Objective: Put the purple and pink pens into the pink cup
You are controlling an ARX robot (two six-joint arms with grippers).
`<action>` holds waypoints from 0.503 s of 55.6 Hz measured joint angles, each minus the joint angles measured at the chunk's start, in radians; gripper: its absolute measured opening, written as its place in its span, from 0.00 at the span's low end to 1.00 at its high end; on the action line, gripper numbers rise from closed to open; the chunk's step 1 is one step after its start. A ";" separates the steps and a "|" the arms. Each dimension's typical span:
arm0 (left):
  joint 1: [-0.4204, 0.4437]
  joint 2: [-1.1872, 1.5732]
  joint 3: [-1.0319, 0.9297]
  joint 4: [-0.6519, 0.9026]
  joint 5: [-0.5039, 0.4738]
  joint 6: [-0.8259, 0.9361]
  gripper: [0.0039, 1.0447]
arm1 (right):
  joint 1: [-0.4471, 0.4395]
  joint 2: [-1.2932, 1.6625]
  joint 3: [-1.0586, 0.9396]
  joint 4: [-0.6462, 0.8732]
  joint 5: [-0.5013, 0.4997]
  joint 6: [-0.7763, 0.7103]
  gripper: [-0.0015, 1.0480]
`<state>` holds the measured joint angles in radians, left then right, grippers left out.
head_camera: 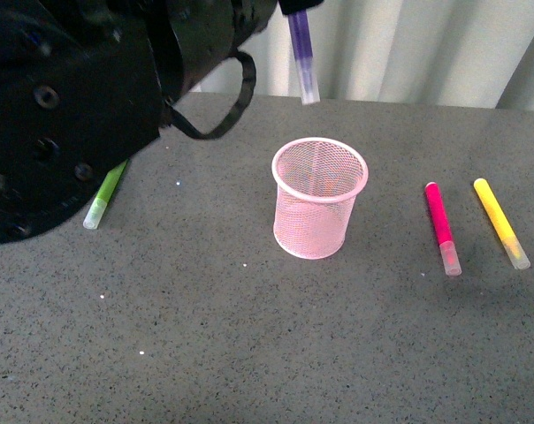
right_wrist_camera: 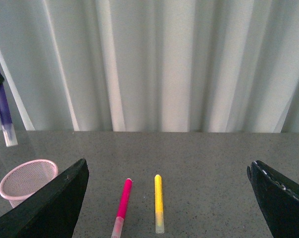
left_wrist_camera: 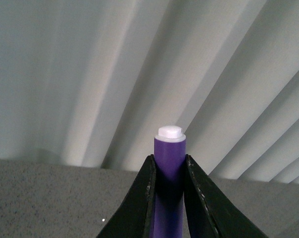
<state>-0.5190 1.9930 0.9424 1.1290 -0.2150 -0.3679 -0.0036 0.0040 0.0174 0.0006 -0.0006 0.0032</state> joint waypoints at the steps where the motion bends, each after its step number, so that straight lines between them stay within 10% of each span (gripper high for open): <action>1: 0.000 0.021 0.005 0.006 -0.004 -0.001 0.12 | 0.000 0.000 0.000 0.000 0.000 0.000 0.93; 28: 0.013 0.144 0.034 0.068 -0.047 -0.046 0.12 | 0.000 0.000 0.000 0.000 0.000 0.000 0.93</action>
<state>-0.5056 2.1372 0.9768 1.1969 -0.2623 -0.4137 -0.0036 0.0040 0.0174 0.0006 -0.0006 0.0032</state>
